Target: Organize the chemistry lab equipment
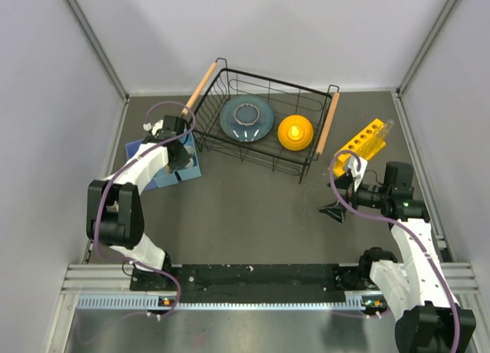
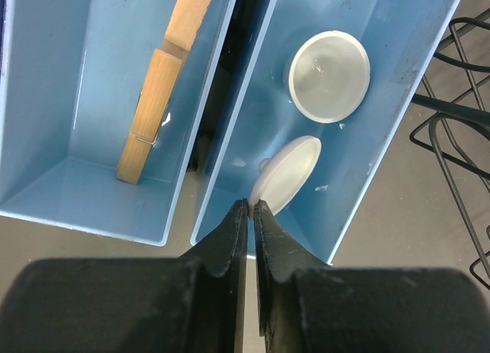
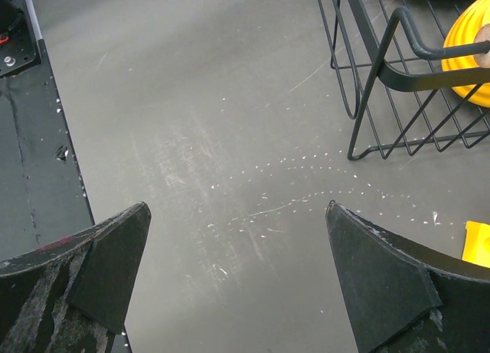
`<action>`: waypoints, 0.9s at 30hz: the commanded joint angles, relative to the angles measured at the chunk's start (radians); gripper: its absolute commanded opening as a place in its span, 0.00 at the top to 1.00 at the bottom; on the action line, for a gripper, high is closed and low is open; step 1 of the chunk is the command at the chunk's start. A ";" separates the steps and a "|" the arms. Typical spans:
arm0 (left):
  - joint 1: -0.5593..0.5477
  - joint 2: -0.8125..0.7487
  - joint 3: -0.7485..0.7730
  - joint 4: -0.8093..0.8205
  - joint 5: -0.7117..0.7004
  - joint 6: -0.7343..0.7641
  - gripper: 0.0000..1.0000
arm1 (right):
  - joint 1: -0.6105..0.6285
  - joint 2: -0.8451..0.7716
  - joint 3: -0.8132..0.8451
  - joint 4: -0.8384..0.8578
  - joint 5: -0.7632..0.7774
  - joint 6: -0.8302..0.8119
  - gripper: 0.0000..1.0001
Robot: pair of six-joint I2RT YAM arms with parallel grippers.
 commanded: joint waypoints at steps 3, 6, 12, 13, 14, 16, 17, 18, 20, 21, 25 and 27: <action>0.004 0.004 -0.006 0.041 0.006 0.010 0.85 | 0.009 -0.005 0.024 0.003 -0.013 -0.031 0.01; 0.004 0.004 -0.007 0.040 0.014 0.012 0.81 | 0.009 -0.007 0.024 0.005 -0.008 -0.031 0.01; 0.006 -0.043 0.002 0.008 0.010 0.017 0.73 | 0.011 -0.005 0.025 0.005 -0.005 -0.032 0.01; 0.006 -0.074 0.002 0.001 0.010 0.024 0.73 | 0.009 -0.005 0.025 0.005 -0.005 -0.032 0.01; 0.006 -0.092 0.002 -0.018 0.010 0.026 0.72 | 0.009 -0.005 0.025 0.005 -0.004 -0.031 0.01; 0.006 -0.161 -0.004 -0.038 0.006 0.036 0.71 | 0.009 -0.007 0.028 0.005 -0.001 -0.031 0.01; 0.007 -0.187 -0.009 -0.057 0.006 0.043 0.71 | 0.011 -0.008 0.030 0.005 0.002 -0.029 0.01; 0.006 -0.251 -0.021 -0.068 0.014 0.050 0.65 | 0.011 -0.010 0.031 0.006 0.008 -0.028 0.01; 0.007 -0.324 -0.039 -0.068 0.057 0.110 0.56 | 0.008 -0.018 0.045 0.006 0.030 -0.014 0.01; 0.007 -0.362 -0.065 -0.057 0.095 0.145 0.51 | 0.001 -0.021 0.059 0.006 0.071 -0.005 0.01; 0.007 -0.666 -0.147 0.029 0.455 0.338 0.13 | -0.090 -0.030 0.155 0.020 0.166 0.099 0.01; 0.007 -0.787 -0.129 0.005 0.519 0.363 0.01 | -0.147 -0.039 0.189 0.023 0.174 0.207 0.01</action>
